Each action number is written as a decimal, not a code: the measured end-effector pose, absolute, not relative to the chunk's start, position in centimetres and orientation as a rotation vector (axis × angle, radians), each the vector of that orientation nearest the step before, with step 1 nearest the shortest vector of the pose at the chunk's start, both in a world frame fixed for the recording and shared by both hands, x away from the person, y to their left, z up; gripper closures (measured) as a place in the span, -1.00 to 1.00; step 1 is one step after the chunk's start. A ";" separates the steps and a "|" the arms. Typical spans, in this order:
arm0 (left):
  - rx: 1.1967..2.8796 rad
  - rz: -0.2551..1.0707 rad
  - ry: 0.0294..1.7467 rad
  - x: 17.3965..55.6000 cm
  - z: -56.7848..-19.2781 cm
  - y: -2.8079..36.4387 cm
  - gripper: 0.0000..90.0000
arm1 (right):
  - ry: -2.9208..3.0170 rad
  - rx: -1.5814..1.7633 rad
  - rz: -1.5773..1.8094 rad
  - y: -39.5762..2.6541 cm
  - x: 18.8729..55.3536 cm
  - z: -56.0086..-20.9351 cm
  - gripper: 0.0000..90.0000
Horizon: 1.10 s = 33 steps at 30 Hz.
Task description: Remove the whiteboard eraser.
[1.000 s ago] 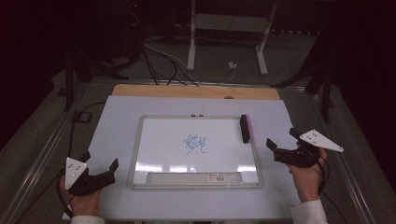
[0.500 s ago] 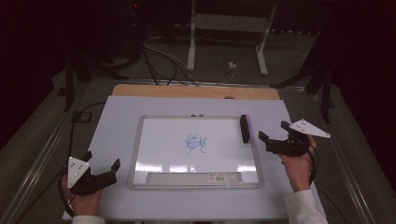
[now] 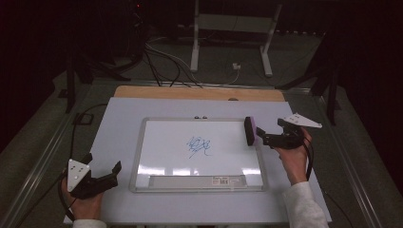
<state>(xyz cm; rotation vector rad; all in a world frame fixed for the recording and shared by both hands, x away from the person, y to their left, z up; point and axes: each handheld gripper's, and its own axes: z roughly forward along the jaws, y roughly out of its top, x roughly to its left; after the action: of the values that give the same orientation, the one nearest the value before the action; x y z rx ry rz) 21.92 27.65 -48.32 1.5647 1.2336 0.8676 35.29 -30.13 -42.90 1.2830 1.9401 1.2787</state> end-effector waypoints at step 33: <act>1.564 0.872 1.242 22.0 -48.7 27.6 -0.99 | 1.991 1.512 1.169 -30.3 40.8 -46.6 -0.92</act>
<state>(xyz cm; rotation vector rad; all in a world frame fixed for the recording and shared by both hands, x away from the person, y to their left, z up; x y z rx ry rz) 21.96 27.60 -48.70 1.5642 1.2420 0.8716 40.84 -30.34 -46.65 1.5123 1.9914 1.1689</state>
